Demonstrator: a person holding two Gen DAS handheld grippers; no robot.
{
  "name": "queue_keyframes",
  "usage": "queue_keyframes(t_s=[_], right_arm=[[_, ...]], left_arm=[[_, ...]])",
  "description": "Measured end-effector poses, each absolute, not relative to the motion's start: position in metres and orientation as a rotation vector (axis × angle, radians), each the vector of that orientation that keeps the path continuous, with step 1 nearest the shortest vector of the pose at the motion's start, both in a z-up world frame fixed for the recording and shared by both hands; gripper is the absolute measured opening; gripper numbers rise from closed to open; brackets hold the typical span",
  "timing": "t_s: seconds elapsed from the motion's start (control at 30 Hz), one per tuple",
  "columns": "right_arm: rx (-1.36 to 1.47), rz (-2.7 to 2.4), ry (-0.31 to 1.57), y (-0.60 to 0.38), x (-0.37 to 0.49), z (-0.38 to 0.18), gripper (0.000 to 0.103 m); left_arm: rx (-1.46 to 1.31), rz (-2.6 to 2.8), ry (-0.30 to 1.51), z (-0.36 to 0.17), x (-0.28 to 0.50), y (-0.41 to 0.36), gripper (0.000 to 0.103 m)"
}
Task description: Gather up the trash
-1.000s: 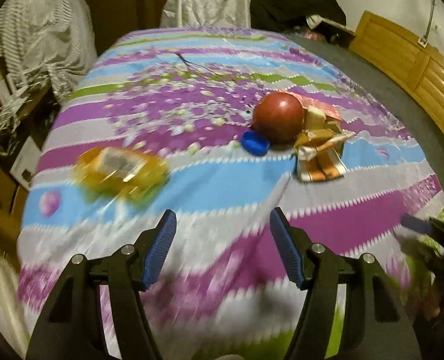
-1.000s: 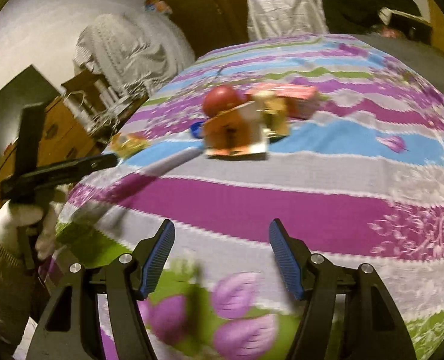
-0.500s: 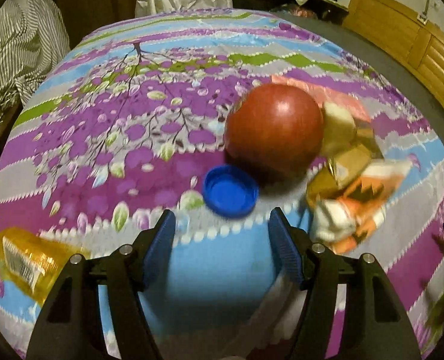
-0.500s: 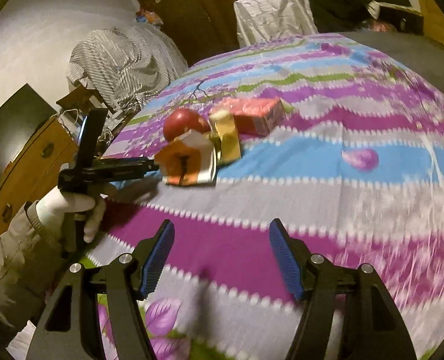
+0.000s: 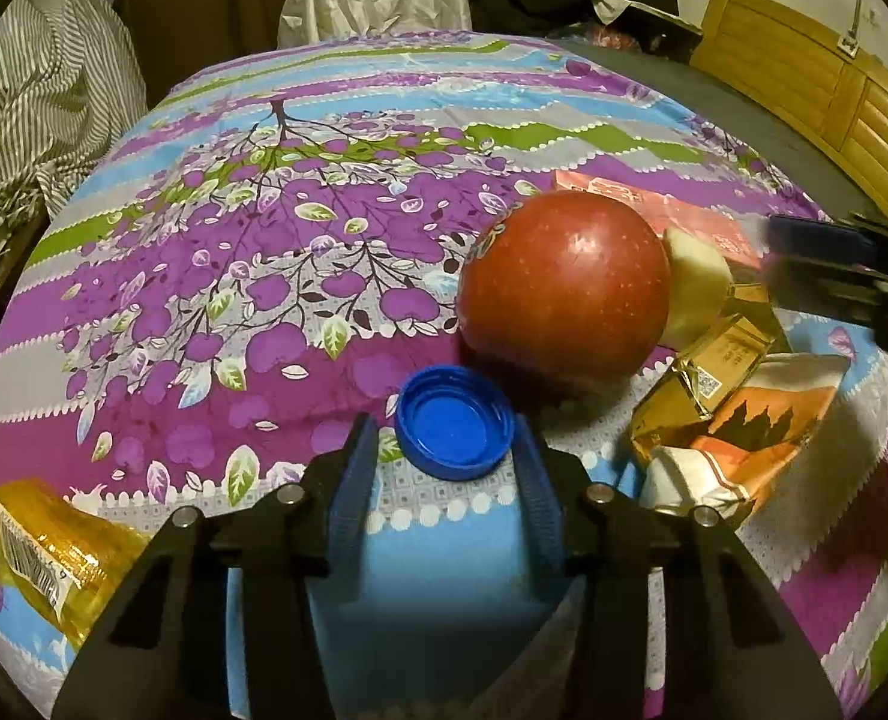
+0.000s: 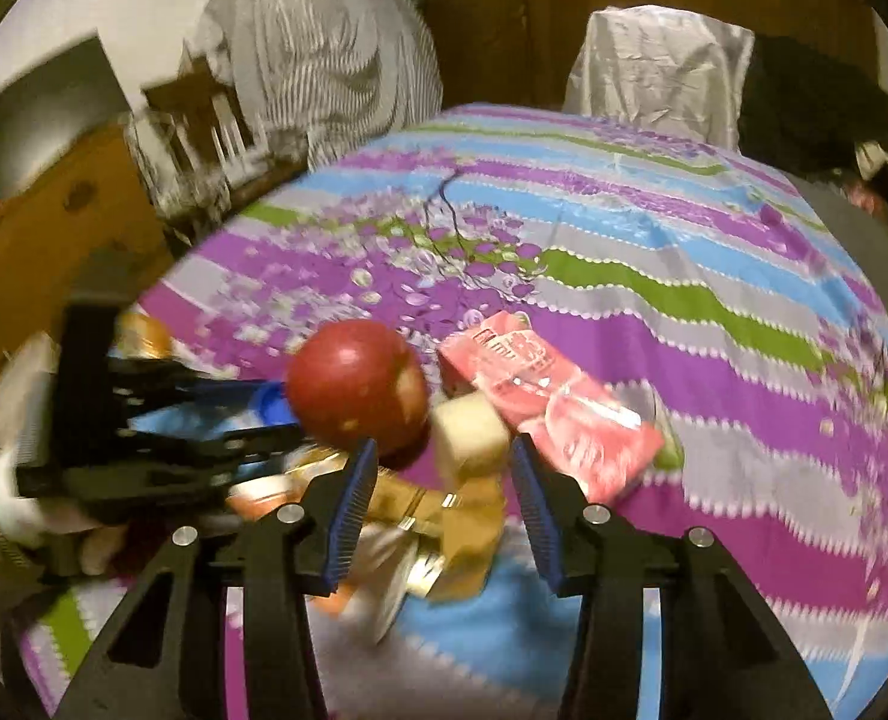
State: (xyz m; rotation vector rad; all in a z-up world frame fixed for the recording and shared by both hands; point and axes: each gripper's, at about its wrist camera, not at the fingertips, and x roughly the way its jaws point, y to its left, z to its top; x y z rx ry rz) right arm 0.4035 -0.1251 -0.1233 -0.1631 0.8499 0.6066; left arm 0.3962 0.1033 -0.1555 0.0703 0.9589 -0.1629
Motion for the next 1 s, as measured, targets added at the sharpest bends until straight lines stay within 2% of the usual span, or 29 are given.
queue_keyframes(t_s=[0.2, 0.27, 0.3, 0.4, 0.57, 0.77, 1.0], right_arm=[[-0.22, 0.588, 0.891, -0.11, 0.42, -0.146, 0.047], [-0.224, 0.58, 0.902, -0.109, 0.418, -0.154, 0.035], [-0.222, 0.571, 0.898, -0.111, 0.414, -0.157, 0.029], [-0.175, 0.584, 0.896, -0.12, 0.396, -0.152, 0.026], [-0.136, 0.69, 0.892, -0.141, 0.333, -0.133, 0.025], [0.095, 0.628, 0.821, -0.216, 0.27, -0.094, 0.025], [0.286, 0.555, 0.919, -0.282, 0.236, -0.131, 0.025]], left_arm=[[0.066, -0.163, 0.954, -0.156, 0.397, 0.103, 0.045], [0.078, -0.144, 0.949, -0.156, 0.397, 0.102, 0.038], [0.078, -0.141, 0.947, -0.156, 0.396, 0.102, 0.038], [0.081, -0.154, 0.939, -0.153, 0.393, 0.101, 0.038], [0.111, -0.22, 0.944, -0.147, 0.372, 0.088, 0.038], [0.066, -0.297, 0.919, -0.135, 0.325, 0.087, 0.038], [-0.03, -0.214, 0.829, -0.101, 0.27, 0.123, 0.038]])
